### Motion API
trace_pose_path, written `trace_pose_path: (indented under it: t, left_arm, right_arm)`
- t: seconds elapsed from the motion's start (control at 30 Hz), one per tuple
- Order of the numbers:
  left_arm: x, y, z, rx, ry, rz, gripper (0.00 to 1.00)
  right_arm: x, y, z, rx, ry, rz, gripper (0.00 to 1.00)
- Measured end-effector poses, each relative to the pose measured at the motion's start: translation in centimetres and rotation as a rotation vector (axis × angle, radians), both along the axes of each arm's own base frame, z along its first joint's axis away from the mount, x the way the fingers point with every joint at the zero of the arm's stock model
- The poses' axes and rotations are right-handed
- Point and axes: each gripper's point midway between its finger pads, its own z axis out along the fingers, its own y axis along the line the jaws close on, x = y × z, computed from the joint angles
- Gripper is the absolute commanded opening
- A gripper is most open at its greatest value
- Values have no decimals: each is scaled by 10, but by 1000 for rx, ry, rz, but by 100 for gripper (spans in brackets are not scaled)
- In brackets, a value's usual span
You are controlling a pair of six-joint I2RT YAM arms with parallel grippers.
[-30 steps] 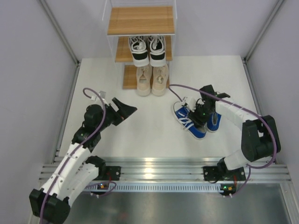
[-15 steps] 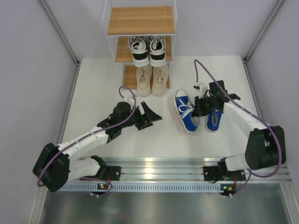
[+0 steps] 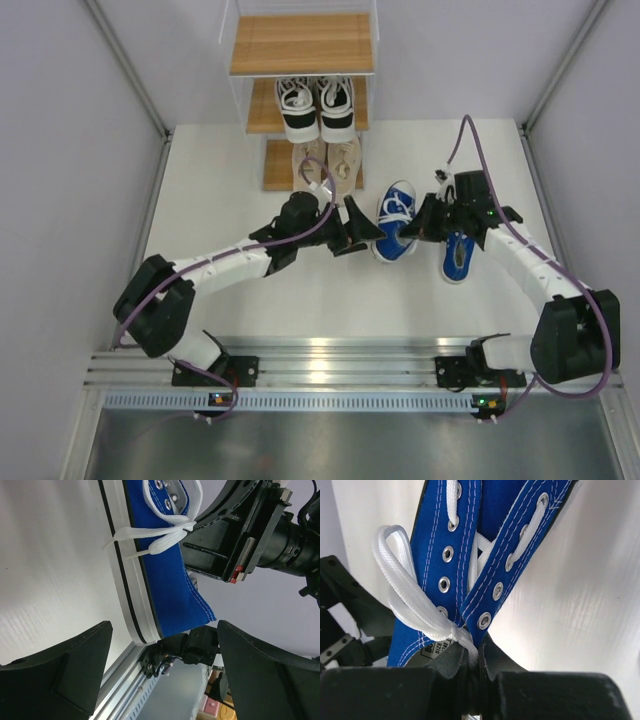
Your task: Place and organize the shoes onto the shoe shelf
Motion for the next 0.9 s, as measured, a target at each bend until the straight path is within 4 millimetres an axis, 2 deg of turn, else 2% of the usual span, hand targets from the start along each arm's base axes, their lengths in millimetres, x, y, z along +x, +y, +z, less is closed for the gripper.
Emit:
trace_pose_path:
  t: [0.2, 0.3, 0.33, 0.4, 0.43, 0.5, 0.53, 0.63, 0.67, 0.7, 0.73, 0.83, 0.87, 0.9]
  left_arm:
    - [-8, -22, -13, 8, 33, -79, 91]
    - [-13, -29, -18, 13, 49, -110, 80]
    - [-14, -31, -18, 12, 49, -118, 64]
    - [-14, -34, -15, 1, 34, -125, 44]
    - [-13, -34, -15, 3, 32, -118, 24]
    - [-7, -30, -22, 30, 44, -84, 6]
    - [-4, -27, -23, 37, 39, -75, 0]
    - [-3, -26, -24, 46, 7, -81, 0]
    - [-4, -24, -25, 51, -7, -85, 0]
    - [-6, -21, -26, 58, -20, -90, 0]
    - [-8, -17, -27, 62, -29, -95, 0]
    - [-19, 3, -28, 65, -68, -127, 0]
    - [-23, 10, -28, 60, -78, -140, 0]
    - [-27, 17, -29, 59, -85, -151, 0]
  right_arm:
    - [-1, 9, 8, 77, 44, -28, 0]
    - [0, 13, 11, 106, 53, -36, 0]
    - [0, 13, 12, 112, 51, -35, 0]
    - [1, 15, 14, 120, 43, -31, 0]
    - [2, 16, 16, 127, 36, -24, 0]
    - [4, 17, 20, 140, 16, -14, 6]
    - [5, 18, 22, 144, 0, -4, 15]
    - [4, 19, 24, 132, -44, 45, 36]
    - [2, 19, 24, 118, -64, 78, 51]
    - [-1, 18, 25, 107, -83, 111, 59]
    - [-4, 16, 25, 89, -111, 154, 72]
    - [-16, 12, 38, 69, -211, 327, 86]
    - [-18, 8, 48, 69, -273, 392, 93]
    - [-20, 4, 57, 80, -323, 438, 93]
